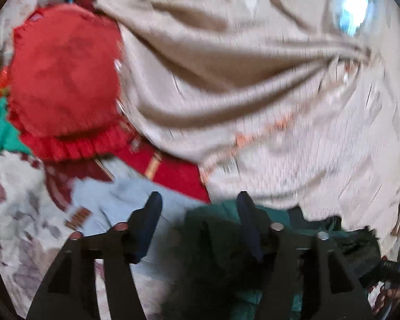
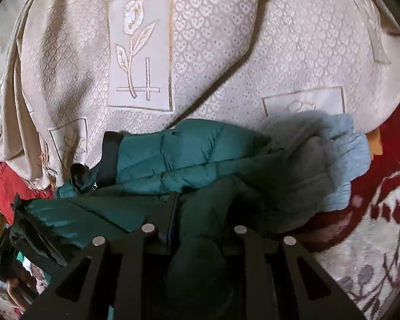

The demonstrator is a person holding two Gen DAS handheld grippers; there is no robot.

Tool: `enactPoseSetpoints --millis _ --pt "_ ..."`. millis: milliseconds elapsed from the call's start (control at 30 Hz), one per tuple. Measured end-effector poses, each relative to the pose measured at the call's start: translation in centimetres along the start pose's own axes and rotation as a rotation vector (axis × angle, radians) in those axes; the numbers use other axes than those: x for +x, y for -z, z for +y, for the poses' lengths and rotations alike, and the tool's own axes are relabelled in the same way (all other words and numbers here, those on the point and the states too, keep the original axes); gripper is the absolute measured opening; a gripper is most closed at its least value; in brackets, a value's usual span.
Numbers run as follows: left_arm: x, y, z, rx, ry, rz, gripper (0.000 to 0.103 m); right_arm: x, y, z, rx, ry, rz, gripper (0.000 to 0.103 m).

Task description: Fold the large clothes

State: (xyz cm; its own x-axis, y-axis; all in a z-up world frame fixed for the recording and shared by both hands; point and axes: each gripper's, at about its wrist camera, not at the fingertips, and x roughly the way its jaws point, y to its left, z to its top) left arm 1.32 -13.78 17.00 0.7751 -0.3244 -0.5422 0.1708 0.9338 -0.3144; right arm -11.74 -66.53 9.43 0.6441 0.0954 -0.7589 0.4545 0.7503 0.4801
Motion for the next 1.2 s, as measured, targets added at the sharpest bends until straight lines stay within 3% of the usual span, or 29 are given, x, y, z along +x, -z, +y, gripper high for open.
enactPoseSetpoints --millis 100,133,200,233,400,533,667,767,833,1000,1100,1200 --pt "-1.5 -0.5 0.6 0.005 0.029 0.005 0.043 -0.7 -0.5 -0.3 0.045 -0.047 0.013 0.030" --pt "-1.9 -0.2 0.5 0.011 0.035 0.004 0.043 -1.3 -0.5 -0.4 0.066 -0.073 -0.001 0.036" --pt "-2.7 0.6 0.2 0.039 0.044 0.003 0.043 -2.6 -0.4 -0.5 0.092 -0.120 -0.036 0.058" --pt "-2.8 1.0 0.0 0.052 0.045 0.007 0.043 -3.5 -0.4 -0.3 0.095 -0.138 -0.057 0.060" --pt "-2.3 3.6 -1.7 0.107 0.059 0.051 0.043 -7.0 0.0 1.0 0.053 -0.145 -0.137 0.061" --pt "-1.1 5.2 -3.5 0.160 0.052 0.092 0.043 -9.1 1.0 3.1 -0.057 -0.057 -0.231 0.061" --pt "-0.1 6.2 -4.6 0.207 0.021 0.112 0.043 -11.2 0.1 3.5 -0.063 -0.057 -0.345 0.080" --pt "0.6 6.3 -4.8 0.202 0.006 0.120 0.043 -12.3 -0.1 4.3 -0.092 -0.087 -0.365 0.080" --pt "1.5 6.2 -5.0 0.186 -0.015 0.126 0.043 -11.2 0.7 5.9 -0.173 -0.060 -0.339 0.080" --pt "4.4 5.8 -5.6 0.173 -0.081 0.165 0.043 -3.9 2.5 10.1 -0.439 0.113 -0.183 0.079" --pt "6.2 6.2 -5.5 0.179 -0.119 0.198 0.043 -0.2 1.8 10.7 -0.490 0.205 -0.149 0.079" --pt "7.5 6.9 -5.6 0.193 -0.141 0.198 0.045 2.6 0.3 10.2 -0.471 0.234 -0.143 0.080"
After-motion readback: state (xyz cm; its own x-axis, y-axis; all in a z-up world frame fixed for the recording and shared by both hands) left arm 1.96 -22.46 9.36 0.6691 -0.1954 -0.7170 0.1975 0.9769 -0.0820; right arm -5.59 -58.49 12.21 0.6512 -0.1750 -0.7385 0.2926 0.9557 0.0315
